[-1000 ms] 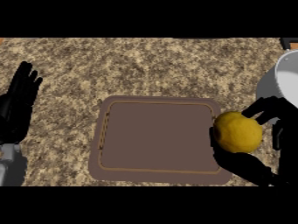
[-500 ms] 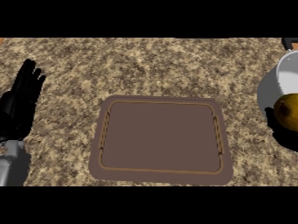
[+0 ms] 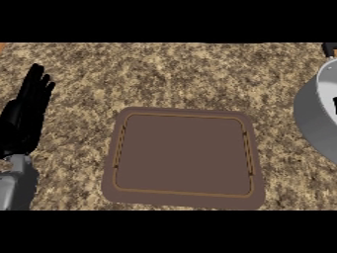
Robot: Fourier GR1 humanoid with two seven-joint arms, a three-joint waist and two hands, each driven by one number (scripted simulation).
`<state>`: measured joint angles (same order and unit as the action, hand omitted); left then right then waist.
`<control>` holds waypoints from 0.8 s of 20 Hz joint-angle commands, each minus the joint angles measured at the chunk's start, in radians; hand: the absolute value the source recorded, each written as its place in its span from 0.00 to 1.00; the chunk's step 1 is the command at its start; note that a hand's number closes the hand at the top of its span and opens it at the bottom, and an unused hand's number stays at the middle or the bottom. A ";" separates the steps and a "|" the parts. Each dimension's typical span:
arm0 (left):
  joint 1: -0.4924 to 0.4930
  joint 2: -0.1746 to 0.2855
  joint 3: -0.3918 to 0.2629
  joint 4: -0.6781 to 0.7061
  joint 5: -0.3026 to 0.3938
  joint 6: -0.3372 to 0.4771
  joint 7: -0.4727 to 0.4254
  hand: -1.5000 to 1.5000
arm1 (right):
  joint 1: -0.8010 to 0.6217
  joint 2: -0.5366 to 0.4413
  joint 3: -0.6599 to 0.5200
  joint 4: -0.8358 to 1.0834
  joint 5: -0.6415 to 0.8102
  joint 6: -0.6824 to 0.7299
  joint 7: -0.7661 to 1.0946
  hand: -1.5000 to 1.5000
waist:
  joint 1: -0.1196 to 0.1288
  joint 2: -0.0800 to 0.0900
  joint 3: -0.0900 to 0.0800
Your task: Pick the lemon from the tray and place it in the pot
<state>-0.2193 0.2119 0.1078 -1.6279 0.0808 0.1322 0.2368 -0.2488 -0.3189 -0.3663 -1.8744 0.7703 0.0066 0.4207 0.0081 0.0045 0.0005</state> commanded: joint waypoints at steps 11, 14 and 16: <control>0.021 -0.022 -0.010 -0.016 -0.016 0.000 -0.005 0.50 | -0.188 -0.158 -0.041 0.803 0.193 -0.331 -0.315 1.00 | 0.009 0.000 0.000; 0.040 -0.043 -0.030 -0.049 -0.024 0.013 0.006 0.50 | -0.246 -0.177 -0.110 0.886 0.070 -0.242 -0.306 1.00 | 0.010 0.000 0.001; 0.012 -0.016 0.015 0.016 -0.005 -0.004 -0.022 0.50 | -0.255 -0.166 -0.129 0.954 0.039 -0.228 -0.308 0.00 | 0.006 0.002 0.000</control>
<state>-0.2037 0.1952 0.1029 -1.6537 0.0699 0.1320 0.2444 -0.4441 -0.4763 -0.4559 -1.0569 0.8699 -0.2488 0.1193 0.0164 0.0052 0.0013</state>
